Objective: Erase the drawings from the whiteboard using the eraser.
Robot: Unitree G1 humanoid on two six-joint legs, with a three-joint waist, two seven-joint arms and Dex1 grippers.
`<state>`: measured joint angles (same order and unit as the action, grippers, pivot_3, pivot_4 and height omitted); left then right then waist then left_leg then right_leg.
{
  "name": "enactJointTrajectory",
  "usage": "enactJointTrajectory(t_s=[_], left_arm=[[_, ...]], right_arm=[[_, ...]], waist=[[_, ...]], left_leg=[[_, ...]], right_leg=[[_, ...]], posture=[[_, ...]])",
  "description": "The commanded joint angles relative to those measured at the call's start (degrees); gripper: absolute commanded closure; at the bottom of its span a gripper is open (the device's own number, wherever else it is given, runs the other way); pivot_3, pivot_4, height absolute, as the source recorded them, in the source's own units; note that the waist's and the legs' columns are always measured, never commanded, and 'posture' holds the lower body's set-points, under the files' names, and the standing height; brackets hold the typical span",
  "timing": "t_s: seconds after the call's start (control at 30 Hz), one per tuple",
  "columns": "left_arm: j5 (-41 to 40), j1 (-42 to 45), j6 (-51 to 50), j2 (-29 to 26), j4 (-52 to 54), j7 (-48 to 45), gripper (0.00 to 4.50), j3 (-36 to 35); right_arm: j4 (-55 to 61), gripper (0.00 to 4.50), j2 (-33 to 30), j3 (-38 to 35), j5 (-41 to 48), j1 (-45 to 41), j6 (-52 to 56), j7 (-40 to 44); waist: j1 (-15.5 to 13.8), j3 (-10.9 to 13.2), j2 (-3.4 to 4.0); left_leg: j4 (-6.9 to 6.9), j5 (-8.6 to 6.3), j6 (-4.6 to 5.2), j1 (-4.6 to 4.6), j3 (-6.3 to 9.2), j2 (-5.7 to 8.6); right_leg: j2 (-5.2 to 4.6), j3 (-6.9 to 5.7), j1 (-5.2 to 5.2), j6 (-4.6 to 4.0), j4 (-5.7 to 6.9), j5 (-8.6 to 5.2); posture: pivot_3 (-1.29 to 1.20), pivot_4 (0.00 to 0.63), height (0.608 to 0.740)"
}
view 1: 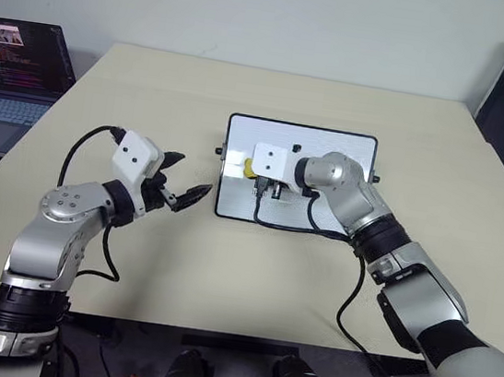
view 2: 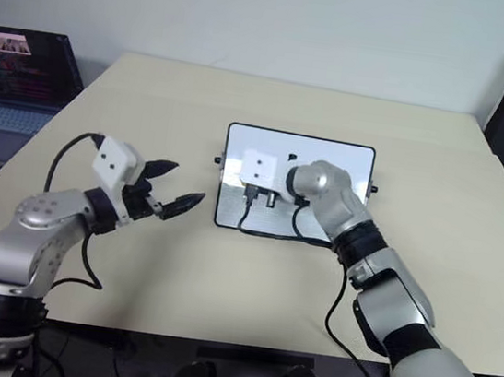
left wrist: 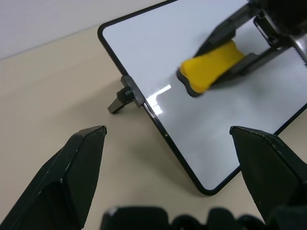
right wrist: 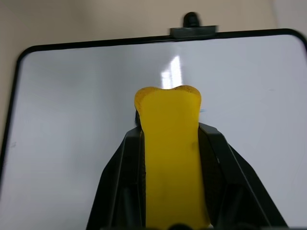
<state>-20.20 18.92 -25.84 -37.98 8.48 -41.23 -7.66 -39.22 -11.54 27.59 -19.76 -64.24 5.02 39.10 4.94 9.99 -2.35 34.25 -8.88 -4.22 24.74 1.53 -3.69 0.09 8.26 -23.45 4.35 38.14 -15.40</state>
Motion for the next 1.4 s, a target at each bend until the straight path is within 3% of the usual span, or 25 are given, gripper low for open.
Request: enactJointTrajectory(t_s=[0.03,0.4,0.47,0.7,0.9,1.1,1.4], left_arm=[[0.07,1.4,1.14,0.23,0.07,-0.4,0.0,0.14],[-0.02,2.62,1.51,0.83,-0.54,-0.95,0.0,0.87],[-0.45,2.65,1.58,0.71,-0.16,-2.08,0.0,1.32],[-1.88,3.62,2.02,2.33,3.68,-7.71,0.0,6.46],[0.89,10.03,4.54,5.34,-0.72,-12.09,0.0,14.09],[3.23,17.34,6.75,10.03,-6.73,-18.09,0.0,21.62],[8.62,27.44,10.06,18.99,-17.66,-23.69,0.0,30.28]], right_arm=[[-1.26,3.38,-0.71,-2.8,-0.5,-1.12,1.65,-2.92],[9.4,3.38,-1.01,-5.57,2.92,5.52,6.56,-0.86],[15.36,3.38,-0.72,-8.24,5.35,8.06,9.86,-0.7],[57.17,3.38,-3.32,-24.06,11.28,28.91,34.93,-4.92],[75.59,3.38,-3.79,-33.2,11.65,42.32,52.41,-10.57],[78.28,3.38,-2.56,-37.93,13.47,49.46,59.65,-15.3],[64.79,3.38,0.03,-46.31,16.47,46.26,54.67,-23.87]], waist=[[-0.02,0.0,0.0],[-0.04,0.0,0.0],[-0.08,0.0,0.0],[-0.85,0.02,0.02],[-1.33,0.01,0.02],[-1.06,0.01,0.02],[-0.35,0.02,0.03]], left_leg=[[0.02,0.01,0.01,0.0,0.0,0.0],[0.01,0.02,0.03,0.03,-0.02,-0.01],[0.0,0.02,0.03,0.06,-0.02,0.0],[-0.25,-0.05,-0.07,0.23,-0.01,0.01],[-0.28,-0.06,-0.08,0.21,-0.03,0.01],[-0.13,-0.05,-0.07,0.14,-0.13,0.05],[-0.16,-0.05,-0.06,0.14,-0.12,0.1]], right_leg=[[0.0,0.0,0.01,0.0,0.0,0.01],[0.0,0.01,0.0,0.04,-0.05,0.0],[-0.01,0.0,0.0,0.09,-0.07,-0.01],[-0.02,-0.02,-0.2,0.15,-0.08,0.02],[-0.01,-0.01,-0.24,0.21,-0.08,-0.11],[-0.03,0.14,-0.16,0.02,-0.09,-0.27],[-0.03,0.16,-0.1,0.08,-0.16,-0.24]], posture=[[0.0,0.15,0.74],[0.0,0.15,0.74],[0.0,0.15,0.74],[0.0,0.15,0.74],[0.0,0.15,0.74],[0.0,0.15,0.74],[0.0,0.15,0.74]])
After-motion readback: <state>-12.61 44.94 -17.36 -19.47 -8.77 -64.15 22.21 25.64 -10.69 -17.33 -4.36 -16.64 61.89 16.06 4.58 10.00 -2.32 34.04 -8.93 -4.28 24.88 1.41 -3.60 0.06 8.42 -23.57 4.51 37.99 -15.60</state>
